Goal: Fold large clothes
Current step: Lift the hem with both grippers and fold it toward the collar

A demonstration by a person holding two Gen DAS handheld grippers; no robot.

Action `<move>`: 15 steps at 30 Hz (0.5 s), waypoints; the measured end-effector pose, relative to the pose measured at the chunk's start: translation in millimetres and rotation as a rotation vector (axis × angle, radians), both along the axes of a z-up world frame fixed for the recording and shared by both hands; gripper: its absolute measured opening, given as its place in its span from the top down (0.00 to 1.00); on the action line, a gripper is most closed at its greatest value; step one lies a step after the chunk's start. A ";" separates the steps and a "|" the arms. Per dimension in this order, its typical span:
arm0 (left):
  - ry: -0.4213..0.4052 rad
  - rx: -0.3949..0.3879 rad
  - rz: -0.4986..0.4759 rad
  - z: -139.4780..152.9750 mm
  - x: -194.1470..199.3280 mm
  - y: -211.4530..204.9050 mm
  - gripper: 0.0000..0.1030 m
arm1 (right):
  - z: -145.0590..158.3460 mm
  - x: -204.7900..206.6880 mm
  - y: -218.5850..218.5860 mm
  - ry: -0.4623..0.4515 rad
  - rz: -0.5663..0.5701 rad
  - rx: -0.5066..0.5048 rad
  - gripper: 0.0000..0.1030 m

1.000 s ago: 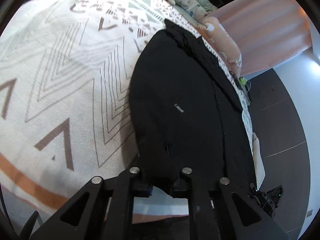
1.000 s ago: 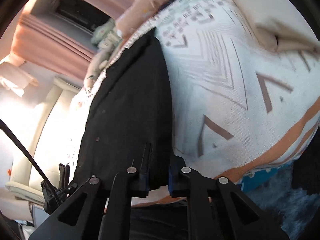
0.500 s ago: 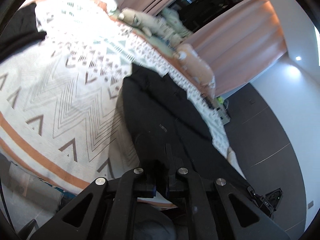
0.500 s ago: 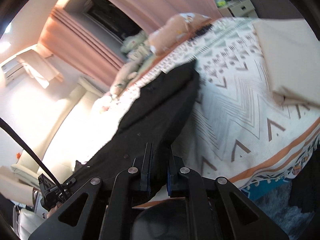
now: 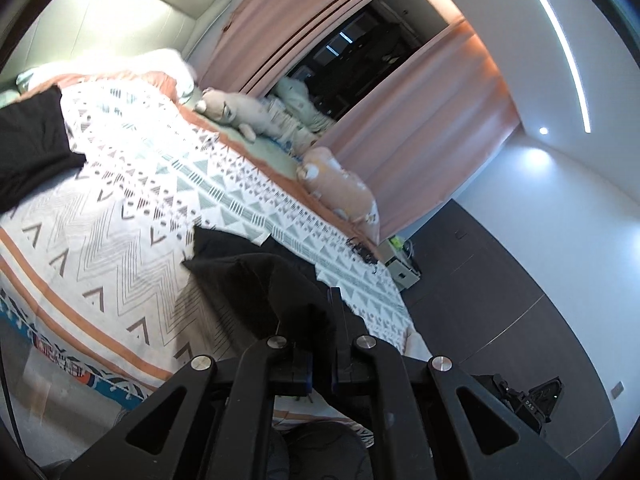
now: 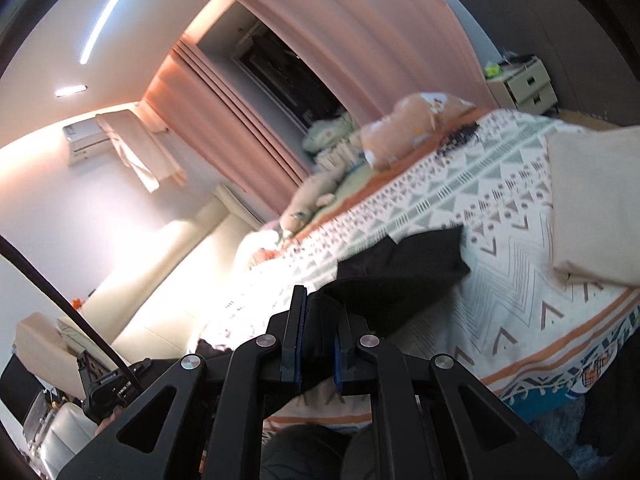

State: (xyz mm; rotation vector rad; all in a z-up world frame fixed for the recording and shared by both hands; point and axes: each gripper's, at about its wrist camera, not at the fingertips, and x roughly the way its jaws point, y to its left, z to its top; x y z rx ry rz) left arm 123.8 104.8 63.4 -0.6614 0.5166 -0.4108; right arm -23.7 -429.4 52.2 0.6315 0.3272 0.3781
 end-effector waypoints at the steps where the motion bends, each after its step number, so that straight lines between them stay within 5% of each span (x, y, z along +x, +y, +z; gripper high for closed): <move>1: -0.009 0.001 0.003 5.4 -1.7 0.6 0.93 | 2.4 -3.5 0.5 -0.006 0.002 -0.002 0.93; 8: -0.020 0.014 0.018 20.1 14.2 -0.5 0.93 | 8.3 5.2 -2.5 -0.016 -0.024 -0.007 0.93; 15: -0.015 0.035 0.026 31.1 70.7 -7.6 0.93 | 24.8 44.3 6.3 -0.010 -0.059 -0.036 0.93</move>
